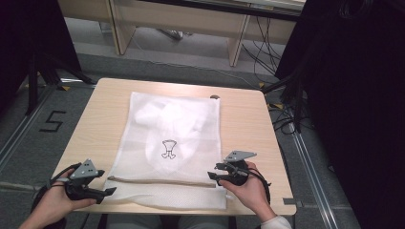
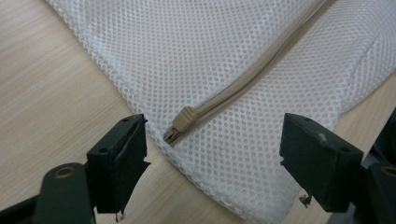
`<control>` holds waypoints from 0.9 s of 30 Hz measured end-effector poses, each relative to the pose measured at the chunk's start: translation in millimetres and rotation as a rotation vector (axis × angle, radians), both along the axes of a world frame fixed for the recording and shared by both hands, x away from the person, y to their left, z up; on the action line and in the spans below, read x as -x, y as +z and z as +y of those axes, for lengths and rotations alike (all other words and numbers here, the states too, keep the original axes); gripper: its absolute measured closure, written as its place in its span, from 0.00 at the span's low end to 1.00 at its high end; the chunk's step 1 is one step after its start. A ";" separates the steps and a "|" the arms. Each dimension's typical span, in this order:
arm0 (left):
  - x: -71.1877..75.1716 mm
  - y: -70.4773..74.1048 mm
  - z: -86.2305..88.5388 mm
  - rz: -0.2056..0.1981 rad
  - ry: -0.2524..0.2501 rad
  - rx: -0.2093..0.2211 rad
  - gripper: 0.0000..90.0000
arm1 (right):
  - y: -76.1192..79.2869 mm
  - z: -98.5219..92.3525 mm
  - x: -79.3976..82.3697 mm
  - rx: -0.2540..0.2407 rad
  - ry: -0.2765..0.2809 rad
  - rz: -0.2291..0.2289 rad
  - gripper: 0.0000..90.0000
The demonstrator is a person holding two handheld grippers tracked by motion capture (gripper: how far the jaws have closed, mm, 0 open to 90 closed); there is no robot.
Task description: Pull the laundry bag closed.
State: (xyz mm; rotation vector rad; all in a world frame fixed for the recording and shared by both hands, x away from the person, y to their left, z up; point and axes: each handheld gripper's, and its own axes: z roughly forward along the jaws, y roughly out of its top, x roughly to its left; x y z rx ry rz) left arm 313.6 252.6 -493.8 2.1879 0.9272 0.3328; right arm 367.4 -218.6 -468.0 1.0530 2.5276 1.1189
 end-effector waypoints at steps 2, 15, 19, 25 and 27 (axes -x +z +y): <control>0.2 0.3 0.6 -0.001 0.004 -0.005 0.25 | 0.4 1.2 0.2 0.008 0.010 -0.005 0.56; -0.9 -3.5 4.3 0.053 0.011 -0.001 0.26 | 9.2 45.4 1.1 0.004 0.137 -0.087 0.63; -1.3 -4.1 5.4 0.045 0.014 -0.010 0.26 | 11.1 66.5 0.9 0.010 0.195 -0.082 0.70; 0.2 -4.7 7.4 0.055 0.011 -0.005 0.26 | 11.6 98.9 -0.7 0.010 0.256 -0.089 0.72; 0.9 -4.2 7.8 0.051 0.014 -0.008 0.26 | 11.7 107.7 -1.6 0.000 0.266 -0.100 0.72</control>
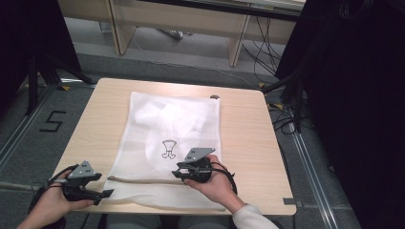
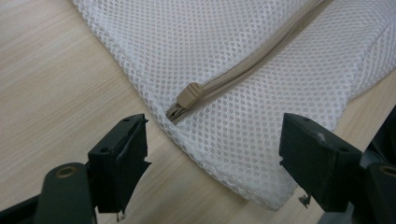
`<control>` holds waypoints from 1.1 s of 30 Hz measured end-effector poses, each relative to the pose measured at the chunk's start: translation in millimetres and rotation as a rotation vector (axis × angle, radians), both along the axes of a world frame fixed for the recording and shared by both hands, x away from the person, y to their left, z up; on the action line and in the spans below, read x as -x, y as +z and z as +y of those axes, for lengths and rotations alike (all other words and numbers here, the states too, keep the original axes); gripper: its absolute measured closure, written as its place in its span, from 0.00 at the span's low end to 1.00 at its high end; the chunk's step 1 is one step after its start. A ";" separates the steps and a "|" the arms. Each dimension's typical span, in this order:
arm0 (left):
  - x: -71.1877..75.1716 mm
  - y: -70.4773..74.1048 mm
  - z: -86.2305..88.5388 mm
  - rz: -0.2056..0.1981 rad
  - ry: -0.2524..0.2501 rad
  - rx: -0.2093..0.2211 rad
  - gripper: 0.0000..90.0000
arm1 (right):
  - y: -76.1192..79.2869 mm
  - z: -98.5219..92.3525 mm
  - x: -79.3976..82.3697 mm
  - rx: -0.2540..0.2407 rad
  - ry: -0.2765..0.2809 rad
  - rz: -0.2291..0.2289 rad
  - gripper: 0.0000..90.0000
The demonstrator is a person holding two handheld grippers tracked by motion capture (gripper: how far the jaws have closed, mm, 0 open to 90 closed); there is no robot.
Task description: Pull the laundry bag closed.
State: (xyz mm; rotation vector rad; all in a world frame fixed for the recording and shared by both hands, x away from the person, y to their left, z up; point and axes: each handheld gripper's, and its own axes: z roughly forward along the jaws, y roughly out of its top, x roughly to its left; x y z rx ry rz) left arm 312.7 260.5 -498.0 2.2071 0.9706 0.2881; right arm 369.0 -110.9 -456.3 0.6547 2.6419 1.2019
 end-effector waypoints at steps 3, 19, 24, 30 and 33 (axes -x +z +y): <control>-0.7 -0.4 -0.3 0.005 -0.005 0.006 0.26 | 2.8 9.5 -3.0 0.013 0.035 -0.008 0.72; -0.8 0.5 -1.4 -0.008 -0.007 0.008 0.26 | 3.7 58.9 -9.8 0.054 0.104 0.015 0.77; -0.4 -0.3 -3.1 -0.002 0.005 0.013 0.26 | 3.6 79.7 -12.7 0.066 0.144 0.009 0.78; -1.1 0.3 -2.3 -0.012 -0.010 0.003 0.26 | 0.9 93.5 -12.6 0.062 0.143 0.025 0.78; -0.3 -0.6 -3.3 0.003 0.004 0.020 0.26 | -0.4 99.1 -13.7 0.067 0.167 0.011 0.78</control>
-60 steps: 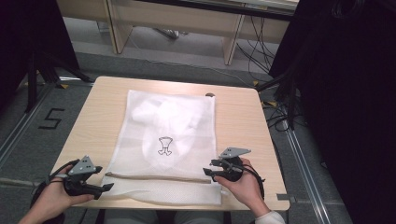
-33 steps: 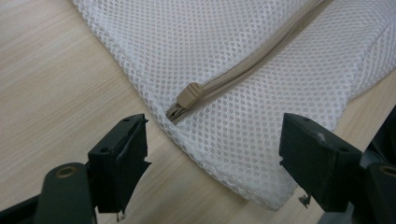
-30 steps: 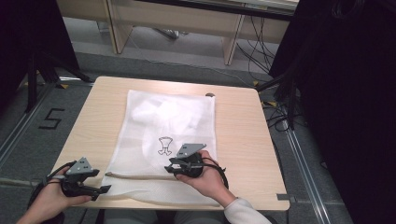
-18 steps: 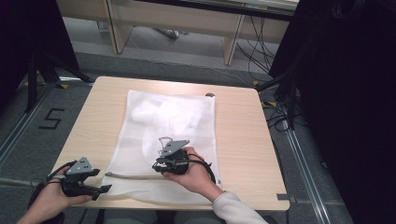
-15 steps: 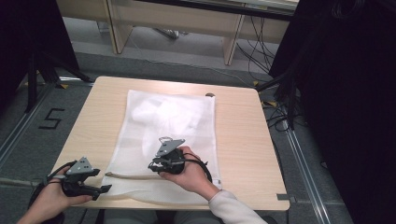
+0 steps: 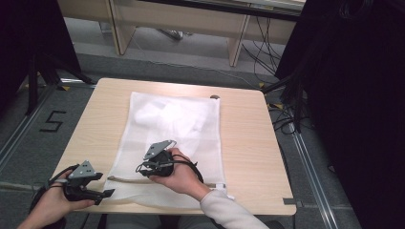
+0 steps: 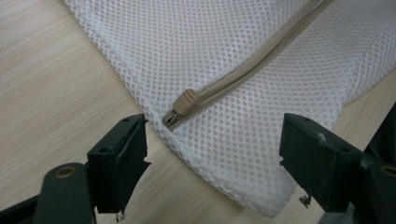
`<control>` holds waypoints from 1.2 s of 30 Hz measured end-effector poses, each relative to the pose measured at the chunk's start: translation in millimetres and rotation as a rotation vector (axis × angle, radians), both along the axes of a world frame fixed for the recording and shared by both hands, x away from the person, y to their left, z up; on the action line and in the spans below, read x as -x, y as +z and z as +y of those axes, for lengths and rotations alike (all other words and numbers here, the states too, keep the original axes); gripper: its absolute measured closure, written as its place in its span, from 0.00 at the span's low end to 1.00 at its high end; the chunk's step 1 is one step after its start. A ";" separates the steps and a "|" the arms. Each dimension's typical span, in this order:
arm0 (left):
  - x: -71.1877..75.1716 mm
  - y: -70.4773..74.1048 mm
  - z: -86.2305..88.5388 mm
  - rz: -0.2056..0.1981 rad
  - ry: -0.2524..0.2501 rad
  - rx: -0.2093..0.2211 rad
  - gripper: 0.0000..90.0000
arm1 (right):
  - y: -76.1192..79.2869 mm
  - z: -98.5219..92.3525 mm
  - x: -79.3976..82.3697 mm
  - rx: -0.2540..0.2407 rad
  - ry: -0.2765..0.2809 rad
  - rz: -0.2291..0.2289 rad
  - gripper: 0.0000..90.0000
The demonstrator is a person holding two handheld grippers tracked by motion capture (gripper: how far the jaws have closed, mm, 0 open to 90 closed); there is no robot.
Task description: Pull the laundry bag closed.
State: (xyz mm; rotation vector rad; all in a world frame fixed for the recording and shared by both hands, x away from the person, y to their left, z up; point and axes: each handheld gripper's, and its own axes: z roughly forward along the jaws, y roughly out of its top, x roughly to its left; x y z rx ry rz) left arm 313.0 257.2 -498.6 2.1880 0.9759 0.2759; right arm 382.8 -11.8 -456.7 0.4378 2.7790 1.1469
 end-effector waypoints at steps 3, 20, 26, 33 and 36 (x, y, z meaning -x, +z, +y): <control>-0.5 0.4 0.5 -0.013 -0.013 -0.018 0.26 | 0.1 3.2 0.8 -0.002 -0.007 0.011 0.78; -0.2 0.0 0.5 -0.008 -0.012 -0.019 0.25 | -0.9 14.7 -1.4 0.004 0.001 0.024 0.76; 0.0 0.3 1.3 -0.004 -0.016 -0.022 0.25 | -2.0 22.8 -2.9 0.017 0.009 0.027 0.76; 0.7 -0.5 0.8 0.007 0.002 -0.008 0.25 | -4.7 31.3 -3.9 0.029 0.025 0.033 0.78; 0.7 -0.2 1.4 0.006 0.000 -0.008 0.25 | -6.6 36.5 -4.3 0.034 0.032 0.040 0.78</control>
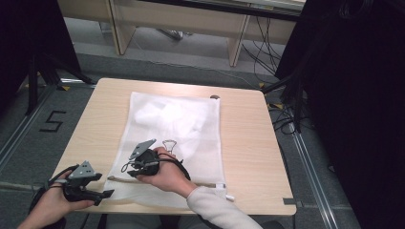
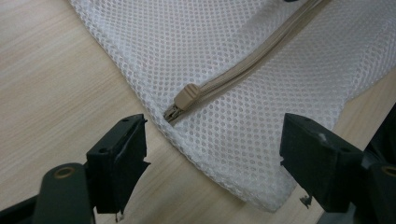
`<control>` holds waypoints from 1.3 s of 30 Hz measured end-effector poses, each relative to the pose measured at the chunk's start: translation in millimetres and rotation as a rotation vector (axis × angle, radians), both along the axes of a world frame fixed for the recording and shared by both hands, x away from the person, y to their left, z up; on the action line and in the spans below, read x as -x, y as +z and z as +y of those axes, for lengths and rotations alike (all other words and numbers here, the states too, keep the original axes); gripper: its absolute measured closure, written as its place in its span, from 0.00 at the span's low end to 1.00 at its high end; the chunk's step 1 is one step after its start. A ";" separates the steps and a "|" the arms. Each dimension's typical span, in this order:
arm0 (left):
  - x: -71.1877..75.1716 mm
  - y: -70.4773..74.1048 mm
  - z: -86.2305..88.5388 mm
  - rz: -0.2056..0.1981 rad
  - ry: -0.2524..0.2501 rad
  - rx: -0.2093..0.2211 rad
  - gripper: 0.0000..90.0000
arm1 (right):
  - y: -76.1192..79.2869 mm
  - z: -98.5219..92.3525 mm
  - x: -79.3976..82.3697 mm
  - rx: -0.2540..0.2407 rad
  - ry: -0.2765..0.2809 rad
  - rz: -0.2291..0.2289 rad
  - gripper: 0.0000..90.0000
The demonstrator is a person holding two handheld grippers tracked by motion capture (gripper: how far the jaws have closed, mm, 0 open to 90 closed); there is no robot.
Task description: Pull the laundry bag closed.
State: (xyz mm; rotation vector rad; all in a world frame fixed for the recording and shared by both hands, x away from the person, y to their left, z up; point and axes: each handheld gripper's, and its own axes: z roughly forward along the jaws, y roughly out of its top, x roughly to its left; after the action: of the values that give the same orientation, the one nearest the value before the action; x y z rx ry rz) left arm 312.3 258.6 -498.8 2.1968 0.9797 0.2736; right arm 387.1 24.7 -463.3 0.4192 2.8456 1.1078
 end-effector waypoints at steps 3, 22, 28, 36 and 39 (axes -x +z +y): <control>-0.6 0.5 0.9 -0.009 -0.008 -0.008 0.25 | -2.6 4.3 -0.1 0.003 0.002 0.010 0.79; -1.4 -0.9 1.8 -0.001 0.011 -0.011 0.25 | -17.5 36.7 -2.5 0.031 0.030 0.064 0.83; -1.0 -0.5 1.9 -0.002 0.015 -0.011 0.26 | -20.3 47.2 -3.6 0.022 0.041 0.079 0.83; -1.7 -1.5 2.5 0.009 0.012 -0.004 0.26 | -26.3 60.4 -5.8 0.038 0.055 0.086 0.84; -2.0 -1.2 2.9 0.013 0.007 -0.006 0.26 | -30.3 63.2 -6.5 0.047 0.054 0.103 0.85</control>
State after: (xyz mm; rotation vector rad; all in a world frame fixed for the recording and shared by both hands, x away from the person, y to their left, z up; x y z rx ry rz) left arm 314.3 261.5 -499.9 2.2033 0.9948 0.2657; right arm 393.6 87.9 -493.6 0.4100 2.9829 1.0557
